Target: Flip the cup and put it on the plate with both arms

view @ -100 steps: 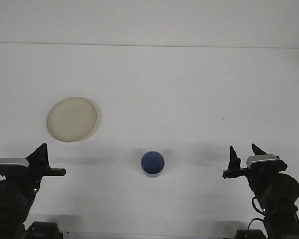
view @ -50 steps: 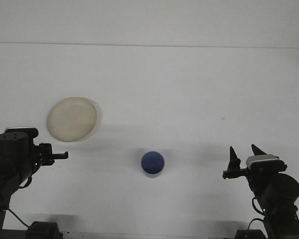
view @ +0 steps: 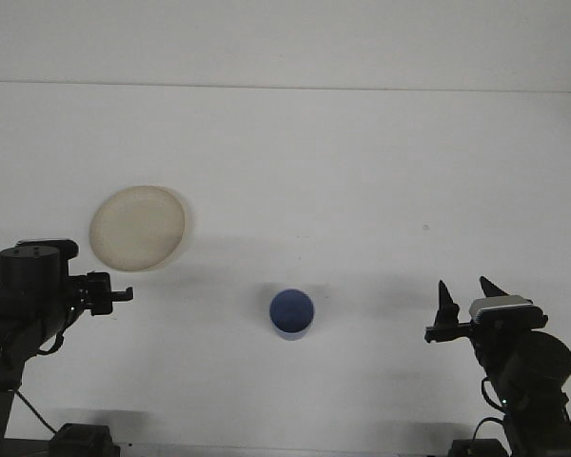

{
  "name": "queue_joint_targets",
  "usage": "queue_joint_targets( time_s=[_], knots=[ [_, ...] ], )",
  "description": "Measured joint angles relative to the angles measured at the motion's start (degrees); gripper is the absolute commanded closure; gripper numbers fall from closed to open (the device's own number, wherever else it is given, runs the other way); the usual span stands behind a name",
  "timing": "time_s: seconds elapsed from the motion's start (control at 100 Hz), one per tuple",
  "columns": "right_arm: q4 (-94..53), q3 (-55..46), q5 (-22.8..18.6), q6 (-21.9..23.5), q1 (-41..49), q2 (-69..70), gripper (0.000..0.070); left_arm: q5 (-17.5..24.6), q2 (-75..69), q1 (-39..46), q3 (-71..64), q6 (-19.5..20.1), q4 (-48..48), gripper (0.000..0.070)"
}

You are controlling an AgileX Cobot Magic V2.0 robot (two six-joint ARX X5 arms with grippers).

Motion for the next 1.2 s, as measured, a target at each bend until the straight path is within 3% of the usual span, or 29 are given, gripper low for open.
queue_joint_targets(
  time_s=[0.11, 0.33, 0.47, 0.95, 1.2],
  knots=[
    [0.0, 0.0, 0.0, 0.0, 0.0, 0.0, 0.0220, 0.0, 0.0, 0.0, 0.0, 0.0, -0.4, 0.0150],
    [0.0, 0.0, 0.0, 0.0, 0.0, 0.0, 0.0220, 0.3, 0.0, -0.2, 0.0, 0.0, -1.2, 0.0150],
    [0.0, 0.0, 0.0, 0.0, 0.0, 0.0, 0.0220, 4.1, 1.5, -2.7, 1.1, -0.6, -2.4, 0.0156],
    [0.0, 0.0, 0.0, 0.0, 0.0, 0.0, 0.0220, 5.4, 23.1, -28.2, 15.3, -7.0, 0.7, 0.0160],
    [0.0, 0.0, 0.0, 0.0, 0.0, 0.0, 0.0220, 5.6, 36.9, -38.4, 23.2, -7.7, 1.0, 0.0159]
  ],
)
